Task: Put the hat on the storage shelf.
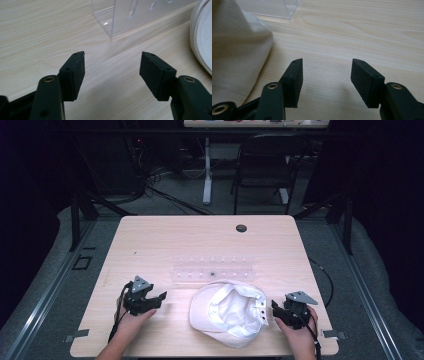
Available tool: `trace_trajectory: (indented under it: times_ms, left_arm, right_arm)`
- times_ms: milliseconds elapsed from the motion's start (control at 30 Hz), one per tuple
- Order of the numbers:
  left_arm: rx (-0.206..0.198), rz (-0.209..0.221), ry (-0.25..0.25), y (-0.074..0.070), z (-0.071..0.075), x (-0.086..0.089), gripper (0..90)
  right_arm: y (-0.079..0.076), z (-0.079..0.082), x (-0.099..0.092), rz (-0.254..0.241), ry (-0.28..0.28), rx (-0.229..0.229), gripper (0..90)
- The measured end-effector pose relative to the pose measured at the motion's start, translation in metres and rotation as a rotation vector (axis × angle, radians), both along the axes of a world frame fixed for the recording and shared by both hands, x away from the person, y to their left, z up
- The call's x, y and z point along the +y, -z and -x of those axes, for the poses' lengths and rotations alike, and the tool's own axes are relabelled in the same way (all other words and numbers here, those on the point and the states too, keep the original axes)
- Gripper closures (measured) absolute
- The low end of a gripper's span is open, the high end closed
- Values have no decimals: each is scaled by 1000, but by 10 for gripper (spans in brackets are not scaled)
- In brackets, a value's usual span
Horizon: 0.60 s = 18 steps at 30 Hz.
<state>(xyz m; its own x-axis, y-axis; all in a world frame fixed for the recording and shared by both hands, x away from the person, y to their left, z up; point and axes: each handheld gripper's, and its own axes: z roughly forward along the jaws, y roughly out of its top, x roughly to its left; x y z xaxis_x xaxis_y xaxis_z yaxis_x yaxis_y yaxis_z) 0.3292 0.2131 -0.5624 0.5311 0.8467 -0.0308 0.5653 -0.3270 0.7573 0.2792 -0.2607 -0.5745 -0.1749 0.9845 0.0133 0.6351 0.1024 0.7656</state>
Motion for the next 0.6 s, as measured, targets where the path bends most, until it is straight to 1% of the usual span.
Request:
trace_trajectory:
  times_ms: [33, 100, 167, 200, 267, 333, 367, 433, 500, 533, 600]
  left_arm:
    - [-7, 3, 1, -1, 1, -1, 401]
    - [-13, -8, 1, -2, 3, -2, 402]
    - [-11, -41, 1, -3, 4, -3, 411]
    - [-11, -53, 3, -4, 5, -3, 414]
    - [-11, -48, 13, -4, 7, -1, 421]
    - [-10, -43, 12, -4, 8, 1, 421]
    - [-9, -43, 14, -5, 8, 2, 421]
    - [-4, -31, 10, -4, 8, 3, 428]
    - [-3, -37, 14, -5, 8, 4, 433]
    - [-2, -28, 11, -5, 7, 4, 435]
    - [1, -30, 12, -4, 7, 3, 442]
  right_arm:
    - [-1, 1, 0, -9, -1, 0, 434]
    - [-3, 2, 0, -20, -9, 11, 445]
    - [-6, 4, 0, -27, -9, 8, 453]
    - [-7, 4, -1, -34, -13, 17, 460]
    - [-10, 4, -1, -61, -21, 43, 460]
    - [-13, 3, -1, -63, -36, 75, 461]
    - [-14, 2, -1, -62, -46, 102, 465]
    - [-16, 1, -1, -68, -63, 135, 461]
    - [-19, 0, -2, -59, -77, 160, 461]
    - [-21, 0, -3, -63, -75, 179, 461]
    - [-25, -1, -6, -67, -78, 191, 457]
